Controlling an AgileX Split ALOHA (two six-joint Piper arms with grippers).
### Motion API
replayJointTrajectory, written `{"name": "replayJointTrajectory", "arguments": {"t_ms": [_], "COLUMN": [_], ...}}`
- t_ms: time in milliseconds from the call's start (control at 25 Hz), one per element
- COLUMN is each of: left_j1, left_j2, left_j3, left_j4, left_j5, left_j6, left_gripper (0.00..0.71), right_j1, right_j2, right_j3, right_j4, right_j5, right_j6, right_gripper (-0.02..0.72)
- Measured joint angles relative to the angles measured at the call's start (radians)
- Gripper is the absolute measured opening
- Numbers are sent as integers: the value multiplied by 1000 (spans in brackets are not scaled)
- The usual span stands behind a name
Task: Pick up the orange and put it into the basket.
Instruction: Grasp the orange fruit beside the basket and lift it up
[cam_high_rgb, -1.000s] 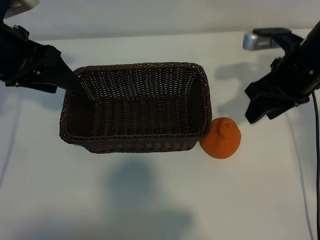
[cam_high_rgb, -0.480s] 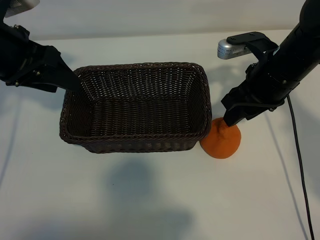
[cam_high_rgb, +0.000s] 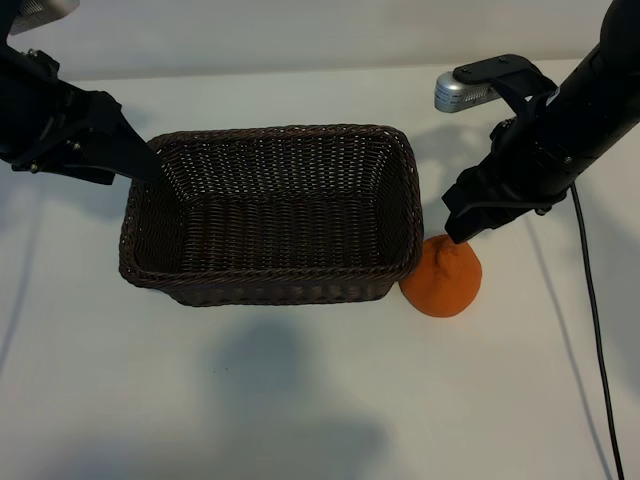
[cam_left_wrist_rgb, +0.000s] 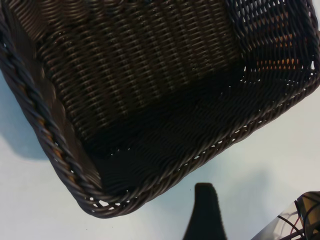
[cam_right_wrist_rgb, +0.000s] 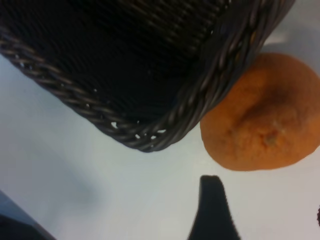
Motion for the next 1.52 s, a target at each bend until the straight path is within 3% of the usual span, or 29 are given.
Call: {"name": "replayJointTrajectory", "arguments": {"t_ms": [280,880,1120,1520], "left_j1": [0,0,0,0], "left_j2": [0,0,0,0], "left_j3": [0,0,0,0], "left_j4": [-2,-5,-5,-5], "left_j5": [-1,-4,-4,-4], "left_j6": [0,2,2,6], "left_gripper": [581,581,581,581], "right_j1": [0,0,0,0], "right_j2": [1,86,102,185], "right_j3": [67,118,118,118], "right_j4": [-2,5,64,114], "right_j5": [-95,-182,-195,-233], "right_j6": [-30,-35,-45,-59], "right_gripper": [485,486,486,482]}}
